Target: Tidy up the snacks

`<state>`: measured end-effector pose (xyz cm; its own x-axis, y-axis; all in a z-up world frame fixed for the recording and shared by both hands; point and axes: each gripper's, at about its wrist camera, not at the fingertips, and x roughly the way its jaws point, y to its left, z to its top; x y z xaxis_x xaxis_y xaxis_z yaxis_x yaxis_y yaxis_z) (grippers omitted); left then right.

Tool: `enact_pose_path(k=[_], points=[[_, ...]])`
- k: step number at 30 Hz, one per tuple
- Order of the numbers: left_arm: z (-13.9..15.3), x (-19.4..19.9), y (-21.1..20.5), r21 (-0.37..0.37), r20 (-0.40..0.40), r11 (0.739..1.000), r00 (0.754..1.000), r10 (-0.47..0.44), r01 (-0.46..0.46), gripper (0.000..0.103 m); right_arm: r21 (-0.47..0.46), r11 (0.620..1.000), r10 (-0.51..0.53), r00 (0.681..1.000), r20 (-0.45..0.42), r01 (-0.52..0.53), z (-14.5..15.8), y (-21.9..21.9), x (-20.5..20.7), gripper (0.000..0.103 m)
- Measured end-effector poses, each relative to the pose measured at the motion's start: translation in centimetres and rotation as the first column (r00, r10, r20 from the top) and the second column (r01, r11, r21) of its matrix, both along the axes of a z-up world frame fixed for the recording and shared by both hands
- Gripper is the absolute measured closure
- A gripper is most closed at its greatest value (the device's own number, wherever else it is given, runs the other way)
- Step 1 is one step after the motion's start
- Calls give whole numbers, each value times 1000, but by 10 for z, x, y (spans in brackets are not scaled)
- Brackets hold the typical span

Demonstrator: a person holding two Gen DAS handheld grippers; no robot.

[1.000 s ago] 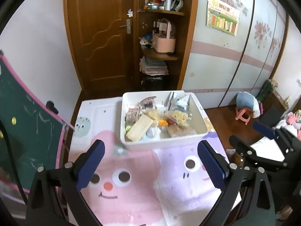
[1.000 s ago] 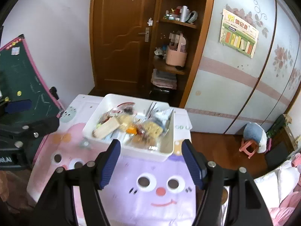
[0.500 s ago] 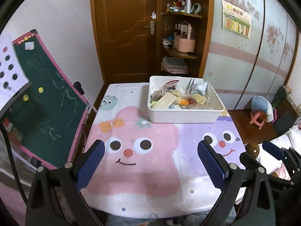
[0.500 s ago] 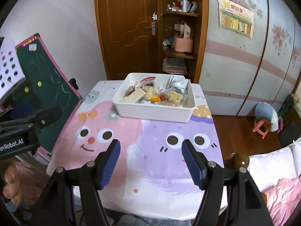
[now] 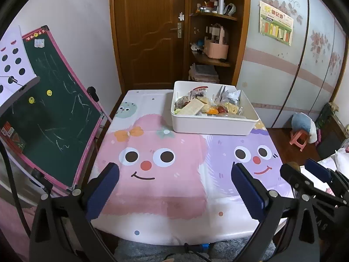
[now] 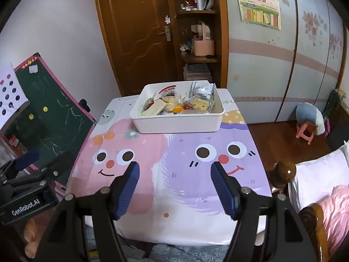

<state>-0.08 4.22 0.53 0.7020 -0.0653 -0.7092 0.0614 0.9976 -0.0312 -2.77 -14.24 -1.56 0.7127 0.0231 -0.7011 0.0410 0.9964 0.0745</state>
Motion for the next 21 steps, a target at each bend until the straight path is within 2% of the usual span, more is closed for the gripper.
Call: enact_pose_path(k=[9,21], points=[[-13,9,-3,3,-59,1000,998,1,-1,1,-16,1000,12,1000,-10,-12,-4,6,4,35],[-16,13,-4,9,-71,1000,997,4,-4,1,-25,999,20,1000,1,-20,-2,9,7,35]])
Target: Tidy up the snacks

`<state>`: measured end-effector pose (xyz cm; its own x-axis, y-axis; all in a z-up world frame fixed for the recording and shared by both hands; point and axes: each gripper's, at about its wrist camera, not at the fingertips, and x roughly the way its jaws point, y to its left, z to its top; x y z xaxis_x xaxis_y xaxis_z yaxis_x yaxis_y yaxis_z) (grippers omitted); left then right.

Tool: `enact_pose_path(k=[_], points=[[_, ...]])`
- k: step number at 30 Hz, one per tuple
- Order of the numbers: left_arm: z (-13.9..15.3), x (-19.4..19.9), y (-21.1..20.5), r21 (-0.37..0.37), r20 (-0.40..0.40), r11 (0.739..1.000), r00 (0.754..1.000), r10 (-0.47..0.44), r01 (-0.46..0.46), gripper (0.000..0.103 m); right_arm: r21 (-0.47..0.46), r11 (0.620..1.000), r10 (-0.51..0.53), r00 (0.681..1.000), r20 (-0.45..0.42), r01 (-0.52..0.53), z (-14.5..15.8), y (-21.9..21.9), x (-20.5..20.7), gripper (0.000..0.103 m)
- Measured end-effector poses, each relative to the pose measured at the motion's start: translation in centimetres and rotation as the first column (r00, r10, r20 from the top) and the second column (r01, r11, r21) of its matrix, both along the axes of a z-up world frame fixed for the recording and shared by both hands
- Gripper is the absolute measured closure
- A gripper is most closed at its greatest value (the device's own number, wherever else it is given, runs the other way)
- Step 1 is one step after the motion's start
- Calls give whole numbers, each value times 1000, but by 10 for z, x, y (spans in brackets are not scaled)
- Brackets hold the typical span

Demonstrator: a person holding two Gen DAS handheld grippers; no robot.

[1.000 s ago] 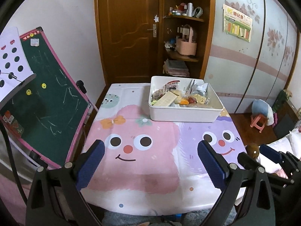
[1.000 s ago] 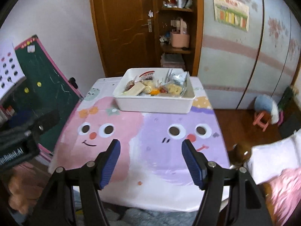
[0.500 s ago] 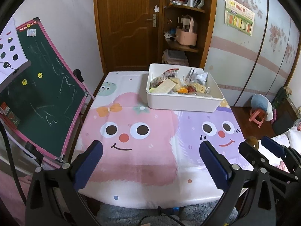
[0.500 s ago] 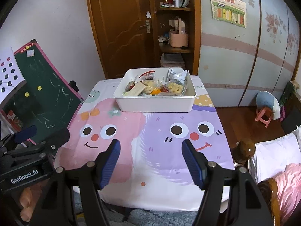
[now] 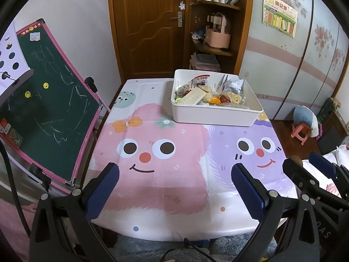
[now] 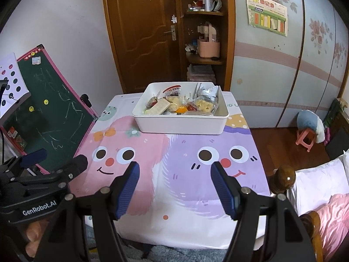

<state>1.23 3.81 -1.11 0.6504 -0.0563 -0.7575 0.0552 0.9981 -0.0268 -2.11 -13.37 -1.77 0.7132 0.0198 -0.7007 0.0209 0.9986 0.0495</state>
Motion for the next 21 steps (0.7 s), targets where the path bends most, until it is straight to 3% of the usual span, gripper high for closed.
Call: enact_pose_path(k=[21], points=[[-5,3,6,8,-21,1000,1000,-8,8,1,2,1000,-3,1000,-16,3,0,-3,1,35]])
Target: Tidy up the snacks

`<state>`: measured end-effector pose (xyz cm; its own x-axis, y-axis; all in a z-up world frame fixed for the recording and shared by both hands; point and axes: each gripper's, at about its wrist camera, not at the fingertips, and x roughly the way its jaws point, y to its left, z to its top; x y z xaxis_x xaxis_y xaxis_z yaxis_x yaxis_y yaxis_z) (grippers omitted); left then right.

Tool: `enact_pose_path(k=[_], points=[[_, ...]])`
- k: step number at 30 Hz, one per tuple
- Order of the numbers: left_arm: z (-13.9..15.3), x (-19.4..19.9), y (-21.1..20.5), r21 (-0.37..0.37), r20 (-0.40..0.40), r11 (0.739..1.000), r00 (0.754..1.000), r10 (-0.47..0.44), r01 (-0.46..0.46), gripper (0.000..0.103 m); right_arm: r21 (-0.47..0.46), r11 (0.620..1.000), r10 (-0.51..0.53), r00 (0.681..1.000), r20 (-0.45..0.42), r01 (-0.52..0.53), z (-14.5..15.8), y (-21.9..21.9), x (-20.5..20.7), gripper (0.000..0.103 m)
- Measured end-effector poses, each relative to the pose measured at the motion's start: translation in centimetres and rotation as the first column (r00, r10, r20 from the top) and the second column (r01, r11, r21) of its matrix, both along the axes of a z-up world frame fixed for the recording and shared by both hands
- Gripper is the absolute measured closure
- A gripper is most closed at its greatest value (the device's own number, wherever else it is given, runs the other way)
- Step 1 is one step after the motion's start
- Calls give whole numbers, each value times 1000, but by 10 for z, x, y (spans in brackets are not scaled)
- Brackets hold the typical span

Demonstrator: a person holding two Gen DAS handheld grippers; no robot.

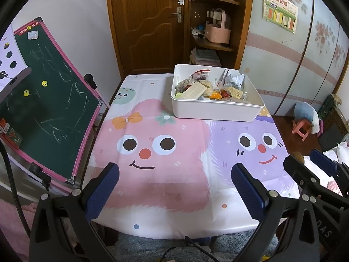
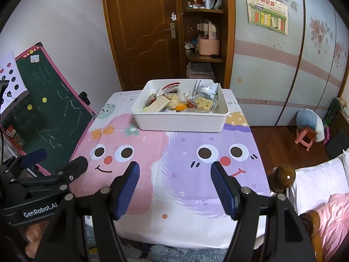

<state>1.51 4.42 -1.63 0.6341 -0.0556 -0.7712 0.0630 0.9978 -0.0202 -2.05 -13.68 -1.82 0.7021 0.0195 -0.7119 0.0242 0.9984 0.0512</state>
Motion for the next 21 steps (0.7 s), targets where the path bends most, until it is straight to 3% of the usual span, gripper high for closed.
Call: enact_pose_path(k=[21], points=[[-2,-4,2,-1,-9,1000,1000,-1,1,1,-1,1000,-6,1000,-1,6,-5,-6,0,35]])
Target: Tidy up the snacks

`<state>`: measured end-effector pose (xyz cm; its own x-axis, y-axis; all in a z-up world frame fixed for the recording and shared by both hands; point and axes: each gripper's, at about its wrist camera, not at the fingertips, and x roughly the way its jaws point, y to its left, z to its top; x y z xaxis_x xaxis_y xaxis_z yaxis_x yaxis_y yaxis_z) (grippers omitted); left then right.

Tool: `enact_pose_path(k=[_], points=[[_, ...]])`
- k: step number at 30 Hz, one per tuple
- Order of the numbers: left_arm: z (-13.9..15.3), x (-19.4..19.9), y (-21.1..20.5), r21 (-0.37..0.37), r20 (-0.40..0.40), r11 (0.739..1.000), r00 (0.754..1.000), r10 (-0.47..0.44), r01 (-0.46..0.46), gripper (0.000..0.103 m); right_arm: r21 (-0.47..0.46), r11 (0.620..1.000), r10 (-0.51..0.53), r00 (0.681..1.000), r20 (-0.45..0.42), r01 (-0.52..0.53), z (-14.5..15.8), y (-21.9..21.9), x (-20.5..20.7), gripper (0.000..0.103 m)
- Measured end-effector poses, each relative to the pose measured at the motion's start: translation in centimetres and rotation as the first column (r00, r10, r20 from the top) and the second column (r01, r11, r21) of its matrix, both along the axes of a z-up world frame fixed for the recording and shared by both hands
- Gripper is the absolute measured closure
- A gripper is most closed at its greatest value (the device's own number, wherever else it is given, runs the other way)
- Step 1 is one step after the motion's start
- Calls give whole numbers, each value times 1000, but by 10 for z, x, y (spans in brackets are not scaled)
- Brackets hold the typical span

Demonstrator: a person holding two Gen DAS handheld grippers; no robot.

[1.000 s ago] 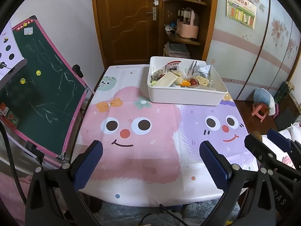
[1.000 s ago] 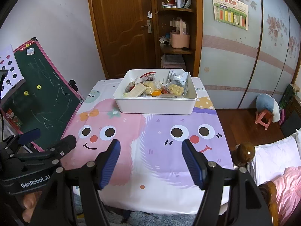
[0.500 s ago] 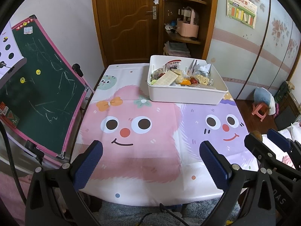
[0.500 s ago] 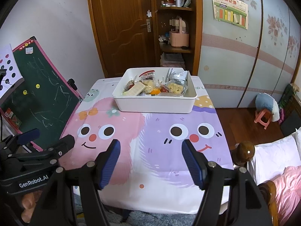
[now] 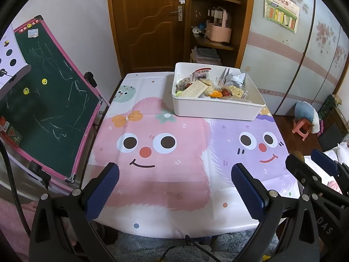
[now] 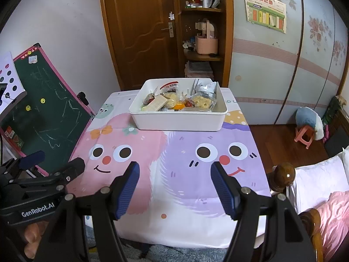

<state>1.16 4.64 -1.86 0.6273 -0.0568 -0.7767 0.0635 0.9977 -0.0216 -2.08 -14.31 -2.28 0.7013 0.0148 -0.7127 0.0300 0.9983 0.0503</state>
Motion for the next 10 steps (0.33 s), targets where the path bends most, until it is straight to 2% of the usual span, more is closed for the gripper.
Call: enact_pose_path(k=[10], points=[[0,0,-1,-1,-2,1000,1000,1,-1,1,0,1000,0,1000,-1,0,1,1,1,35]])
